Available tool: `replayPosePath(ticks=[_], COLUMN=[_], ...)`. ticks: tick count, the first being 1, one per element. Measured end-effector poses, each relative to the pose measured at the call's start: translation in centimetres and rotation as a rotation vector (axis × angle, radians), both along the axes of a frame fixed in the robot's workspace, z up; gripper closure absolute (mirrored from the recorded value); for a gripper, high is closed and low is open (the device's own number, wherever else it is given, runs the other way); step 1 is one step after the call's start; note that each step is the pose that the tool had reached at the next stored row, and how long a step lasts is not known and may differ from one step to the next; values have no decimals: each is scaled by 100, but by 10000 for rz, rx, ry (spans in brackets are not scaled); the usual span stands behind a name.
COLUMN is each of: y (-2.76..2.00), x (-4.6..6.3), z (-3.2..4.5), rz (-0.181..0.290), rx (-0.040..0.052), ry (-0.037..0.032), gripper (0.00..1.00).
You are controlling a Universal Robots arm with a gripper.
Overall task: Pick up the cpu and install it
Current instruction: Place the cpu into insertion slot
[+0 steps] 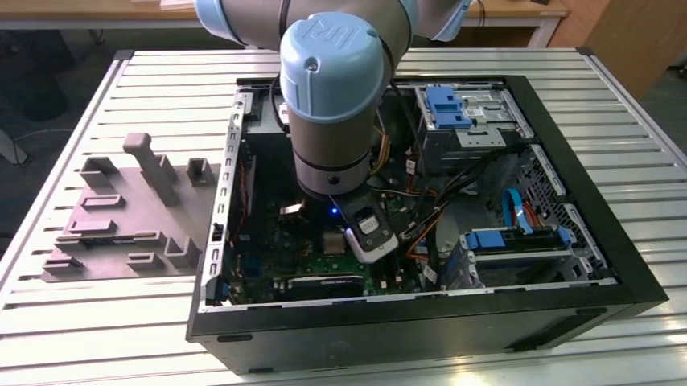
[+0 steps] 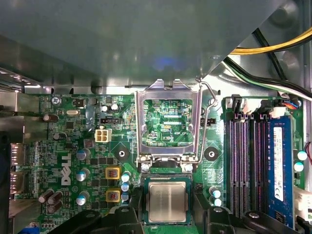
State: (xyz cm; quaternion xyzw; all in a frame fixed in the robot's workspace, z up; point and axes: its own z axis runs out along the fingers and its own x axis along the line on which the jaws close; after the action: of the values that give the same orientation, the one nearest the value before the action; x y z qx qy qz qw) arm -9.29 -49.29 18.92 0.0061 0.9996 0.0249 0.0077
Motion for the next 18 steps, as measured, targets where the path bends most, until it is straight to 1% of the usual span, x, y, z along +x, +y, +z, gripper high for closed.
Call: replayPosePath(ticks=[6,8,9,11,12,14,16,17,18], y=[0,0,1,1,1,0,1,1,0], x=[0,0,0,0,0,0,0,0,0], z=[124,147,149,148,149,150,151,151,151], rz=[1,0,1,0,1,0,0,0,0], rx=[3,3,5,7,5,4,4,4,4], ry=[6,9,8,7,8,8,8,8,8], gripper=[49,62,62,73,73,85,85,89,89])
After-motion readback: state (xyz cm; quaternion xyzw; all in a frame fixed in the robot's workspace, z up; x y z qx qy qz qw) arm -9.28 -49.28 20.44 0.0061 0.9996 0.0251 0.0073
